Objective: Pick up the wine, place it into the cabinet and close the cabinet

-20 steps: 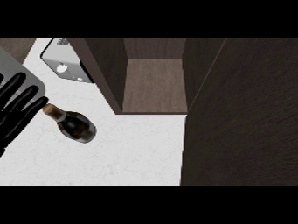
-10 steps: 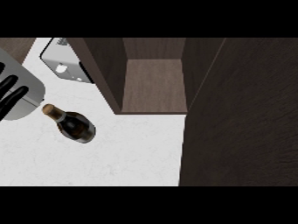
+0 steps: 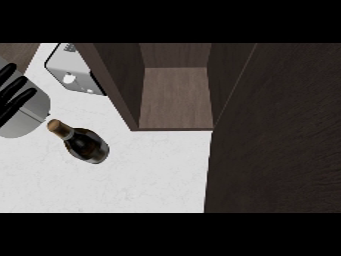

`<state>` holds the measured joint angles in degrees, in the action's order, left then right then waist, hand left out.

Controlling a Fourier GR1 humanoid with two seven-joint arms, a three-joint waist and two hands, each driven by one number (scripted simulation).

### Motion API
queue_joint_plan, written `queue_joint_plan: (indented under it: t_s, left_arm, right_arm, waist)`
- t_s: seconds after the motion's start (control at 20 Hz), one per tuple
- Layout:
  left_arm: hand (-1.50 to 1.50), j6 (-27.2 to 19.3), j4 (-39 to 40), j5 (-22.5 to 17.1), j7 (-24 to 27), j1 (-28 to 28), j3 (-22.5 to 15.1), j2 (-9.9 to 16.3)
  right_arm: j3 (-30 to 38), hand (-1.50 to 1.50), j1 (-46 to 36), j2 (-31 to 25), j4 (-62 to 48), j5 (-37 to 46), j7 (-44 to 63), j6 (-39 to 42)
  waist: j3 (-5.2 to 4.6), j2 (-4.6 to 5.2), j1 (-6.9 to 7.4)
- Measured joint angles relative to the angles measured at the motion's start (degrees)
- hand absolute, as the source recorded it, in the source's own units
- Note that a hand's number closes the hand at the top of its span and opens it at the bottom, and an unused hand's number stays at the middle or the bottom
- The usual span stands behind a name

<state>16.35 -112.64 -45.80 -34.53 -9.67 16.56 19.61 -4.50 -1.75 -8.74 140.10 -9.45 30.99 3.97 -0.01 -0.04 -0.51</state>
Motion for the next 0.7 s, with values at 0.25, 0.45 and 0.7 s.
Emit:
queue_joint_plan:
  t_s: [0.25, 0.45, 0.7]
  left_arm:
    - [-1.50, 3.94, 5.24, 1.50, 1.99, 0.82, -0.79, -0.70]
    - [-1.50, 7.23, 9.63, 4.32, 4.73, 1.06, -1.77, -1.63]
    - [-1.50, 10.60, 16.48, 7.71, 8.86, 0.31, -1.82, -2.38]
  right_arm:
    - [0.22, -1.50, 1.22, 0.21, 0.81, -0.05, -0.30, 0.66]
    - [0.41, -1.50, 0.75, 0.41, 0.55, 0.02, 0.38, 0.91]
    - [0.70, -1.50, -0.22, 0.27, 1.29, -0.14, 2.37, 0.76]
  waist:
    - [0.00, -0.02, -0.01]
    - [0.01, 0.00, -0.02]
    - [-0.01, 0.01, -0.06]
